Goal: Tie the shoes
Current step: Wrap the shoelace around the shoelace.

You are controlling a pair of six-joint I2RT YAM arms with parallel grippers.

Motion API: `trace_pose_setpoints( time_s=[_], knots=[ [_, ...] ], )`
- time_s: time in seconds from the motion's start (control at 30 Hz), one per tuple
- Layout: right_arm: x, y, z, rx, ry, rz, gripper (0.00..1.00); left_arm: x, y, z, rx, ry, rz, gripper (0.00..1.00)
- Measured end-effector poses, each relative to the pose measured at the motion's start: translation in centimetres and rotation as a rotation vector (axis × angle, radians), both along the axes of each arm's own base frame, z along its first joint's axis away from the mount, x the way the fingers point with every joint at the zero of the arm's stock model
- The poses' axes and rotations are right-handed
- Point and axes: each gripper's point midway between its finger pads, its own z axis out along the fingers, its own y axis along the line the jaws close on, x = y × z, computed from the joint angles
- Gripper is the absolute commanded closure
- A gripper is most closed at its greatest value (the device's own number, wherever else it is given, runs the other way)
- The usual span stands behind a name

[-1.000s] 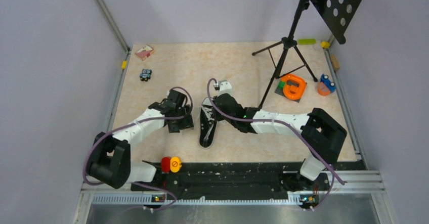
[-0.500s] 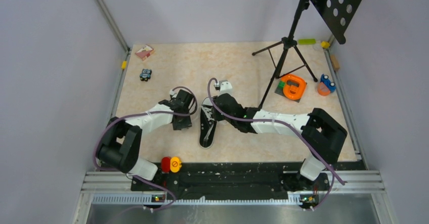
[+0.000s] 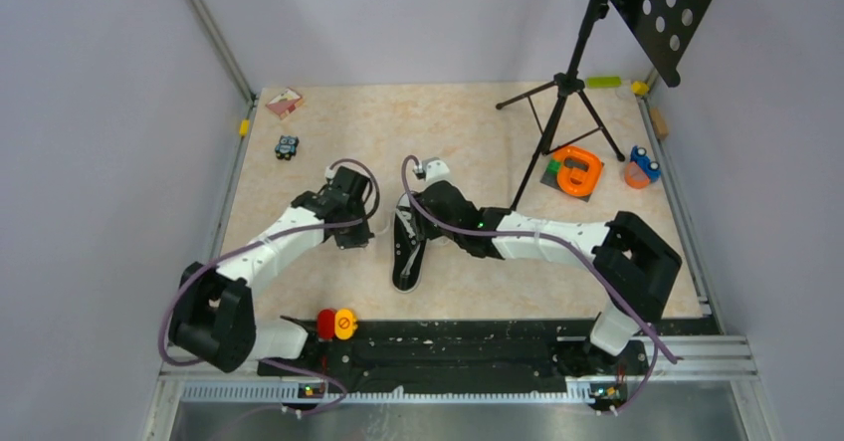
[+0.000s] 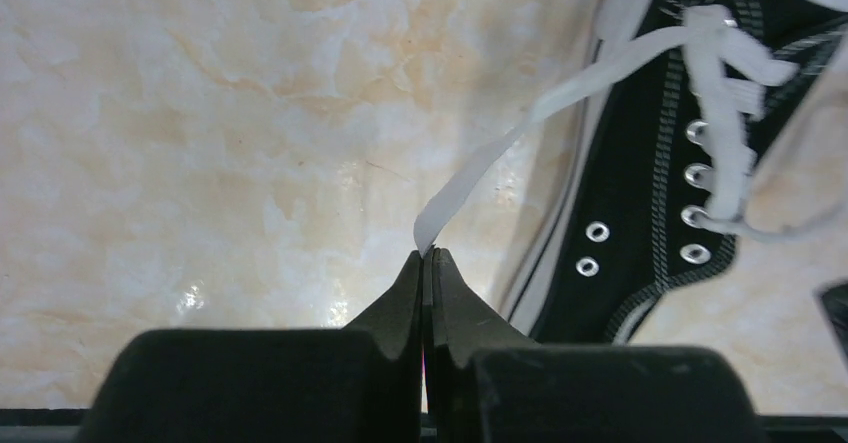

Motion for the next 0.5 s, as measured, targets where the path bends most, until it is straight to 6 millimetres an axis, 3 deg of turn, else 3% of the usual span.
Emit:
trace_pose_setpoints(
  time_s=[0.13,0.27,0.4,0.5],
  knots=[
    [0.3,1.5,0.2,-0.023,0.016,0.081,0.61,0.0,-0.6,2.4,-0.136,-0.036,0.008,1.00],
    [0.4,3.2,0.0,-0.036,0.032,0.151,0.61,0.1,-0.2,3.5,-0.293,-0.028,0.058,1.00],
    [0.1,3.6,-0.8,-0.061,0.055,0.188,0.61,-0.3,-0.1,5.1,-0.447,-0.035,0.093,1.00],
    [0.1,3.7,-1.5,-0.081,0.067,0.199,0.60,-0.5,-1.1,7.0,-0.547,-0.046,0.062,1.00]
  ],
)
